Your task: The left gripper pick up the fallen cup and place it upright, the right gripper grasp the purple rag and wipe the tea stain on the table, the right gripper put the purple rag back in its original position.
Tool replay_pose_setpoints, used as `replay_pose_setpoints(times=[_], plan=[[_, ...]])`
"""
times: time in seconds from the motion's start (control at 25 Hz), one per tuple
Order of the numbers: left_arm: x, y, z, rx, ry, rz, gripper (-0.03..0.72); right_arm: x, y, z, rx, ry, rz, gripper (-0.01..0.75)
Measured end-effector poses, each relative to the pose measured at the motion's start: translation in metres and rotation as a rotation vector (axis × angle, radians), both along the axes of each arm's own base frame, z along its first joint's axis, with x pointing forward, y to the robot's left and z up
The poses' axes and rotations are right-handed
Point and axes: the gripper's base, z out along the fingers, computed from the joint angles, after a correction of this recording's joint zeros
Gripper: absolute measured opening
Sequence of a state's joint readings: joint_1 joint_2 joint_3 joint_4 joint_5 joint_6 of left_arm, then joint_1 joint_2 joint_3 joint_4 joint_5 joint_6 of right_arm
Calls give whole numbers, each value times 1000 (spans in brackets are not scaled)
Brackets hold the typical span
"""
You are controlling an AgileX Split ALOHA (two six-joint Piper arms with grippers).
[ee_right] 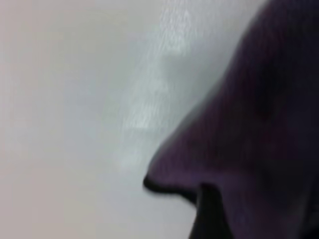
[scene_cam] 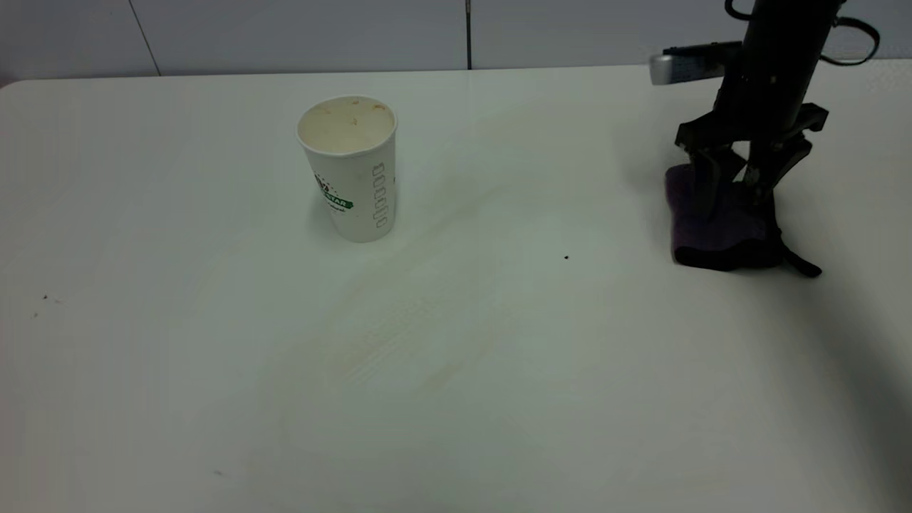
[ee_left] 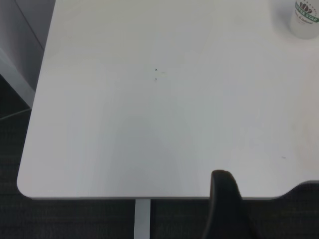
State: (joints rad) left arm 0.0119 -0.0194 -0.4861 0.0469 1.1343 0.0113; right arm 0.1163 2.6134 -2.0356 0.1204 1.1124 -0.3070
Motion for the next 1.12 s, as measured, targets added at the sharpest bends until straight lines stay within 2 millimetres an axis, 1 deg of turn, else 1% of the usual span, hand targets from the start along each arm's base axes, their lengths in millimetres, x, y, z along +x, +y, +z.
replay_pose_setpoints(times=[0.08,0.24,0.36,0.44,0.48,0.56,0.6,0.68,0.76,0.96,1.08,1.12], plan=[[0,0,0,0,0,0,489,-1,1,25,9,5,-9,602],[0,0,0,0,0,0,489,-3,1,79,26,-62,-50,544],[0,0,0,0,0,0,489,-12,1,122,38,-121,-79,517],[0,0,0,0,0,0,489,-28,-1,155,45,-154,-84,512],[0,0,0,0,0,0,489,-37,-2,168,46,-163,-84,511],[0,0,0,0,0,0,489,-64,-6,193,43,-173,-84,509],[0,0,0,0,0,0,489,-79,-8,202,35,-170,-83,509],[0,0,0,0,0,0,489,-107,-13,211,16,-151,-77,509],[0,0,0,0,0,0,489,-135,-17,212,2,-117,-74,509],[0,0,0,0,0,0,489,-217,-27,204,-17,-25,-85,509],[0,0,0,0,0,0,489,-265,-34,198,-27,-40,-104,509],[0,0,0,0,0,0,489,-278,-36,195,-27,-55,-115,509]])
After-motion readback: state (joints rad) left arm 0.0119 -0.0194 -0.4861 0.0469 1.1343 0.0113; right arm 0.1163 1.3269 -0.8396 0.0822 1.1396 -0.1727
